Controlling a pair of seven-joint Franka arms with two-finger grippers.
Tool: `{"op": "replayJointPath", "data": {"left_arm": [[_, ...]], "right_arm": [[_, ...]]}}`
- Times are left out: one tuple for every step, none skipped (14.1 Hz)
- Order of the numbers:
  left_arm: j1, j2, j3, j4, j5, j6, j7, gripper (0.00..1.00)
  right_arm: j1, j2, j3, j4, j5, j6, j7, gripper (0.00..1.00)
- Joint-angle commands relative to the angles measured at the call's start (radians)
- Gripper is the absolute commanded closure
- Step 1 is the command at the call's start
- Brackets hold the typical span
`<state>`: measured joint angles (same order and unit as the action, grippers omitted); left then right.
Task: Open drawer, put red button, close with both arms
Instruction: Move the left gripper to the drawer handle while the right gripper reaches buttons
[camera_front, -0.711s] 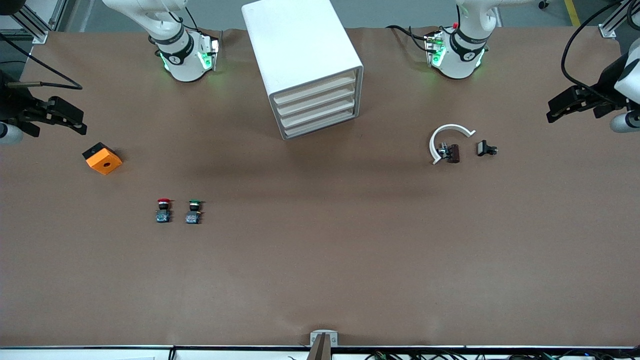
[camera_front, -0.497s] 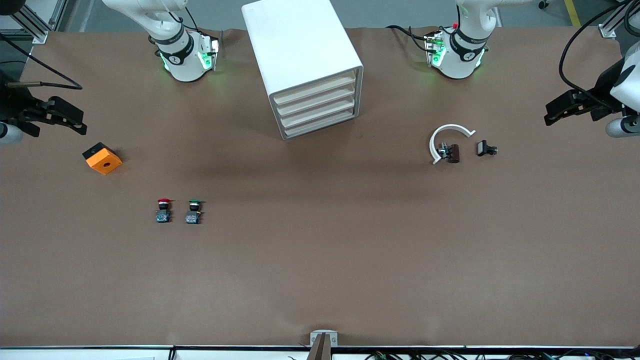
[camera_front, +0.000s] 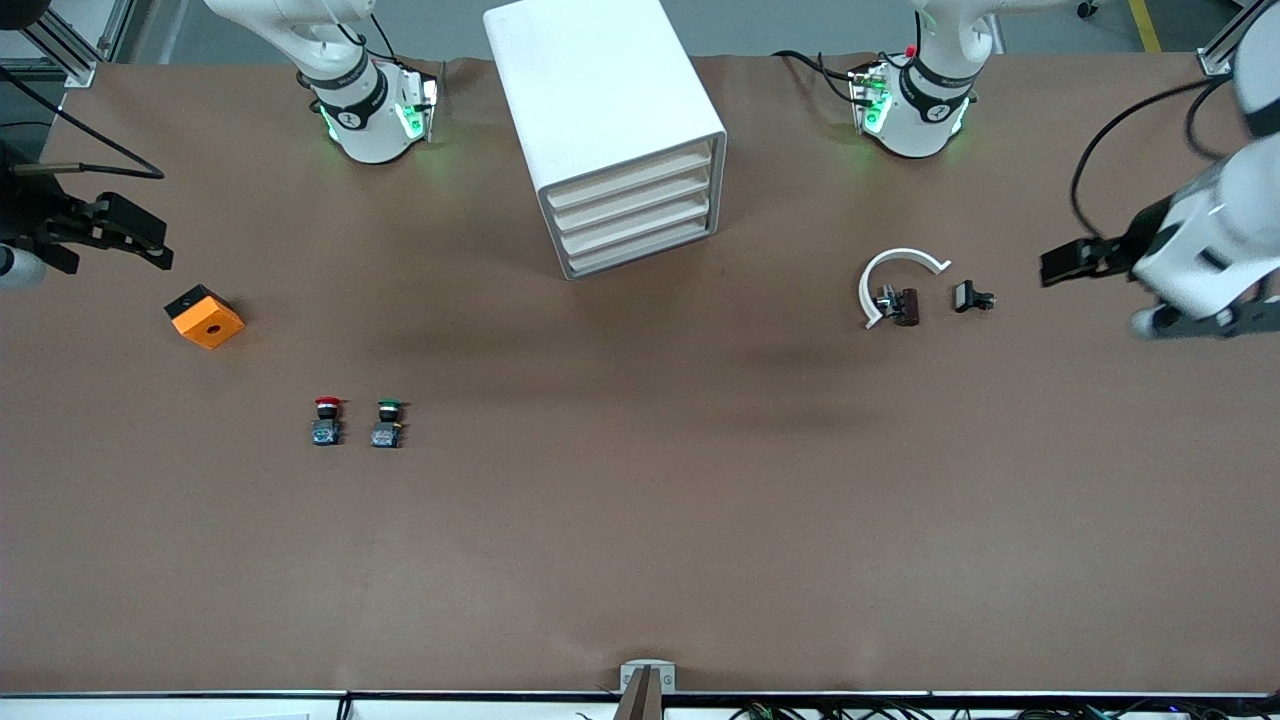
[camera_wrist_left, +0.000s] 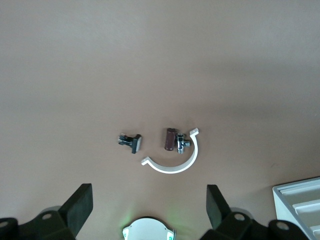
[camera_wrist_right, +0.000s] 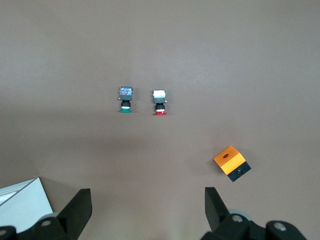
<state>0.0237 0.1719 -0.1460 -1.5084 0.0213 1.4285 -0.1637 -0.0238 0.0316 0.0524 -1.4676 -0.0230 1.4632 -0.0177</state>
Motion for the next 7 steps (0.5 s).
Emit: {"op": "replayJointPath", "data": {"left_arm": [[-0.082, 0.113, -0.026, 0.033, 0.008, 0.016, -0.179, 0.00], [-0.109, 0.151, -0.027, 0.036, 0.005, 0.039, -0.289, 0.00], [-0.143, 0.191, -0.027, 0.045, -0.009, 0.062, -0.372, 0.00], [-0.171, 0.230, -0.026, 0.054, -0.026, 0.073, -0.446, 0.00], [-0.201, 0.279, -0.026, 0.071, -0.033, 0.079, -0.547, 0.00], [-0.221, 0.328, -0.027, 0.085, -0.037, 0.093, -0.639, 0.00], [-0.244, 0.368, -0.027, 0.088, -0.065, 0.121, -0.707, 0.00]], "right_arm": [[-0.015, 0.004, 0.009, 0.019, -0.014, -0.015, -0.004, 0.00], [-0.015, 0.004, 0.009, 0.019, -0.014, -0.015, -0.004, 0.00], [-0.015, 0.005, 0.009, 0.019, -0.014, -0.011, -0.004, 0.00], [-0.013, 0.005, 0.009, 0.019, -0.012, -0.009, -0.004, 0.00], [-0.011, 0.008, 0.010, 0.019, -0.008, -0.006, -0.016, 0.00], [-0.014, 0.017, 0.012, 0.019, 0.004, -0.003, -0.018, 0.00], [-0.011, 0.039, 0.014, 0.019, 0.021, 0.006, -0.018, 0.00]]}}
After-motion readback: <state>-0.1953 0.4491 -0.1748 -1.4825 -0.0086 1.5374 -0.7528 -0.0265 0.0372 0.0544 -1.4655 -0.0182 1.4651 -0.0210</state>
